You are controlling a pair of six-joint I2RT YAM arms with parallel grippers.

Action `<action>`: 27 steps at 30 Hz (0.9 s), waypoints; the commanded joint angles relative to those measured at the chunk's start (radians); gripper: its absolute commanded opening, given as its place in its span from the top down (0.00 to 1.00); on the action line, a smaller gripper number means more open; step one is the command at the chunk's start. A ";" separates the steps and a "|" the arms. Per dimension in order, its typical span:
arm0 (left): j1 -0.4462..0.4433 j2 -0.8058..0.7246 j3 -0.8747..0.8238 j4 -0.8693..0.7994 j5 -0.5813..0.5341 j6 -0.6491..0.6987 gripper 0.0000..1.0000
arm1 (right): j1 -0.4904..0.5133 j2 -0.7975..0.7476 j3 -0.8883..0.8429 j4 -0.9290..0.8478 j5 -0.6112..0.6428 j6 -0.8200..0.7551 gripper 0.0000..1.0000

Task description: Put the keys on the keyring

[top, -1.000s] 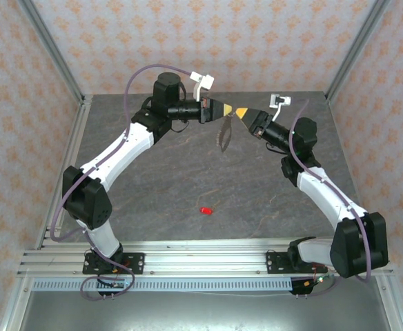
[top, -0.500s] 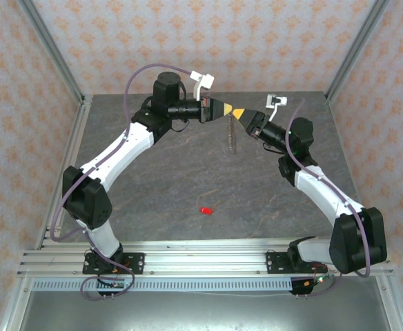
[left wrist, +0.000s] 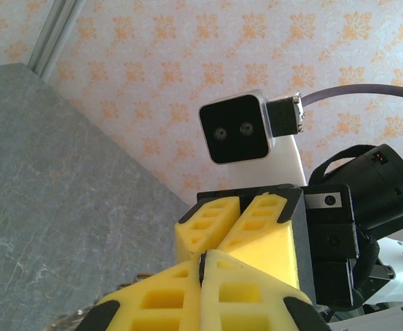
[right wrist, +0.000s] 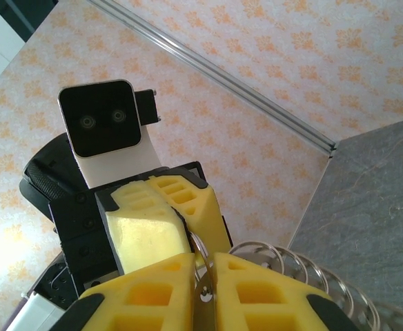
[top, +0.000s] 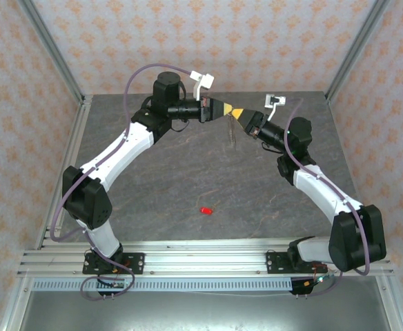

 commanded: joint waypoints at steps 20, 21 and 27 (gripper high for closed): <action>-0.016 -0.143 -0.148 0.197 -0.317 -0.168 0.49 | 0.010 0.016 0.007 0.201 0.129 0.085 1.00; -0.014 -0.171 -0.181 0.222 -0.374 -0.198 0.43 | 0.009 0.014 0.001 0.211 0.137 0.092 1.00; -0.016 -0.244 -0.352 0.393 -0.557 -0.370 0.41 | 0.010 0.007 -0.021 0.255 0.165 0.114 1.00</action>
